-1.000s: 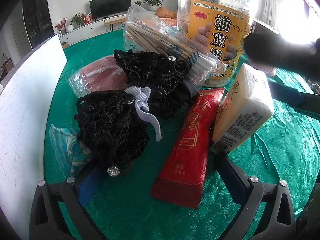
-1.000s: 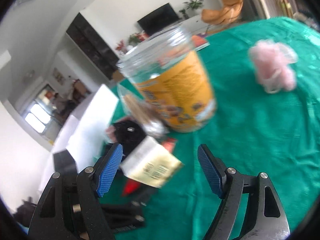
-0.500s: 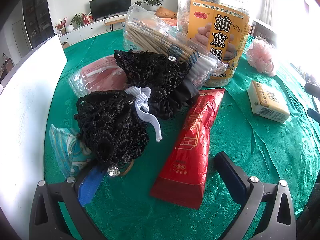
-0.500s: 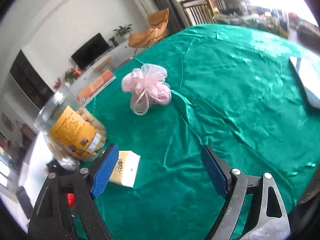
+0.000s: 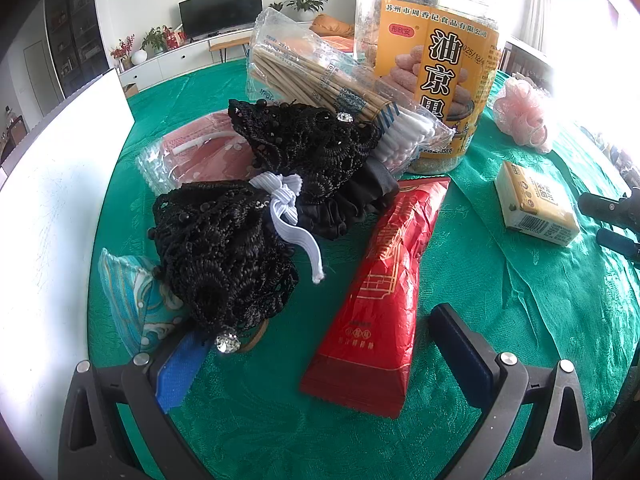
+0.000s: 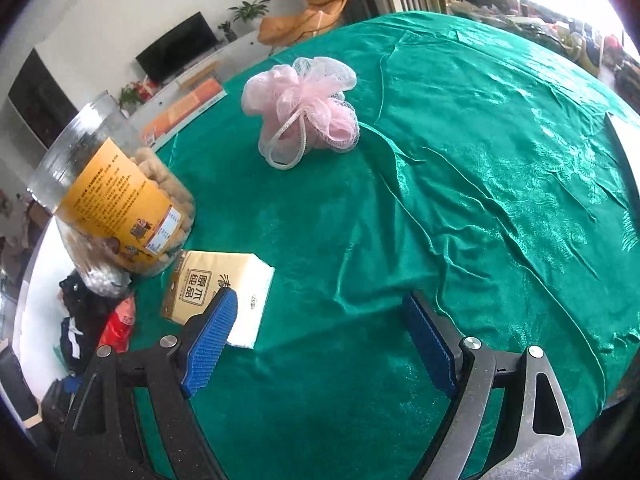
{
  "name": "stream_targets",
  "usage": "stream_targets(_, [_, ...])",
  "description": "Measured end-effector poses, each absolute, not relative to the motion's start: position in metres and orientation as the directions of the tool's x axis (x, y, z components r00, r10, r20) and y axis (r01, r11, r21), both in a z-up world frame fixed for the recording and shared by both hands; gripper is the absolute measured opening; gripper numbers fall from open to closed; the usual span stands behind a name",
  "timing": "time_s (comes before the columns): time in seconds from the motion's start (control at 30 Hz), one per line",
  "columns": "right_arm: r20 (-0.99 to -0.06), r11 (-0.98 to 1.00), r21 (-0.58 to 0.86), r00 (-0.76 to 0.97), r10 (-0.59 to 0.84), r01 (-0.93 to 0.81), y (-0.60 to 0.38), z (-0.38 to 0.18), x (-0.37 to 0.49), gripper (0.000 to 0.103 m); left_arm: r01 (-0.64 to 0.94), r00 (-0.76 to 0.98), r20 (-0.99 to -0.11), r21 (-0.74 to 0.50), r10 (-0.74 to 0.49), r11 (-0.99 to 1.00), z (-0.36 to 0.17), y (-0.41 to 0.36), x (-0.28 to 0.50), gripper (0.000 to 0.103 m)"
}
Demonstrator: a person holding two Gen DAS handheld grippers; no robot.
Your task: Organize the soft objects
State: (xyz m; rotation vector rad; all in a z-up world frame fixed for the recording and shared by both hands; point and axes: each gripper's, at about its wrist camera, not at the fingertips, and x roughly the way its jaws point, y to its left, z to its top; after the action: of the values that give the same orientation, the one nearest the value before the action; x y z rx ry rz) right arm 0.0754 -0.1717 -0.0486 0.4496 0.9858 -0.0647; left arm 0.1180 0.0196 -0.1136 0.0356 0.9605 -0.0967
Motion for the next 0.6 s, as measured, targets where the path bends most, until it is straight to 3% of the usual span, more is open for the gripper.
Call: stream_targets(0.6, [-0.795,0.873,0.406,0.576,0.192,0.269,-0.184,-0.047,0.075,0.086,0.098,0.570,-0.819,-0.013,-0.067,0.995,-0.114,0.019,0.118,0.103])
